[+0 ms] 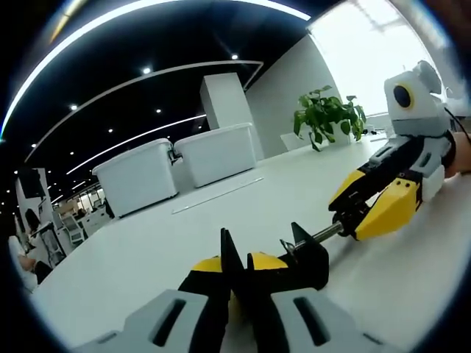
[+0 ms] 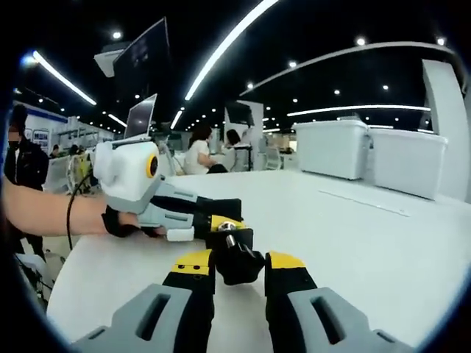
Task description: Clamp the fixed fixture on the desktop, loosen the retaining clip, secure it to the edge of the desk, and tighten the retaining clip.
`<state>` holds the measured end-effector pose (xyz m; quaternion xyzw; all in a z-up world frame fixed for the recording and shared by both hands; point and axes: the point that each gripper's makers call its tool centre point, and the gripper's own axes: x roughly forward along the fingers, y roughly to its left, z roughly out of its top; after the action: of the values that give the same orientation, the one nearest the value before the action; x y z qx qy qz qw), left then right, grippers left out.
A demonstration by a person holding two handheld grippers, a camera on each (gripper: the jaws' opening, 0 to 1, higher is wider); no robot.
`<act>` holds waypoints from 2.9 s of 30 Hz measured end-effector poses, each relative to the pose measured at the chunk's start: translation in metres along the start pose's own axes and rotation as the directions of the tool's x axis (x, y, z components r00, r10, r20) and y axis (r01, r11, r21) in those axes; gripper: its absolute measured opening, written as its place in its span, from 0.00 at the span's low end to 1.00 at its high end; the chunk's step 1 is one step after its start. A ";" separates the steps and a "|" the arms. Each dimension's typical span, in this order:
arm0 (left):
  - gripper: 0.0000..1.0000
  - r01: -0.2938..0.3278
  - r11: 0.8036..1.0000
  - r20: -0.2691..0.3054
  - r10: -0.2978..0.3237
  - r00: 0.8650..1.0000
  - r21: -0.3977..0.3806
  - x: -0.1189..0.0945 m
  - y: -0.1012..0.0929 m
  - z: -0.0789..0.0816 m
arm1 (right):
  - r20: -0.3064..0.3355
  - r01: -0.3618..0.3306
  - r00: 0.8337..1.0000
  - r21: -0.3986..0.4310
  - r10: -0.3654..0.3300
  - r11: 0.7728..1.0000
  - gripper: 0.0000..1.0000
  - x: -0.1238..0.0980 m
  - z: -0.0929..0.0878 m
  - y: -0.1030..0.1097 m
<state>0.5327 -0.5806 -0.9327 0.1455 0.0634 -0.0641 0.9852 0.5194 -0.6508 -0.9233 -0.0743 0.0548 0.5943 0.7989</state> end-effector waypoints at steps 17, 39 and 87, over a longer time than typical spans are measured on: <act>0.11 0.005 1.000 0.003 -0.005 1.000 0.002 0.001 -0.002 0.003 | 0.022 0.030 0.999 0.002 -0.030 1.000 0.25 -0.004 -0.002 -0.004; 0.10 0.002 1.000 0.001 -0.002 1.000 -0.003 0.005 0.003 0.000 | -0.006 0.075 0.994 -0.684 -0.108 0.726 0.24 0.000 0.009 0.004; 0.10 0.004 1.000 0.004 -0.004 1.000 0.003 0.003 0.003 -0.001 | 0.078 -0.021 0.997 0.207 0.005 0.978 0.14 -0.018 0.009 -0.008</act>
<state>0.5363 -0.5778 -0.9329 0.1465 0.0617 -0.0662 0.9851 0.5222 -0.6679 -0.9108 0.0329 0.0862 0.5930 0.7999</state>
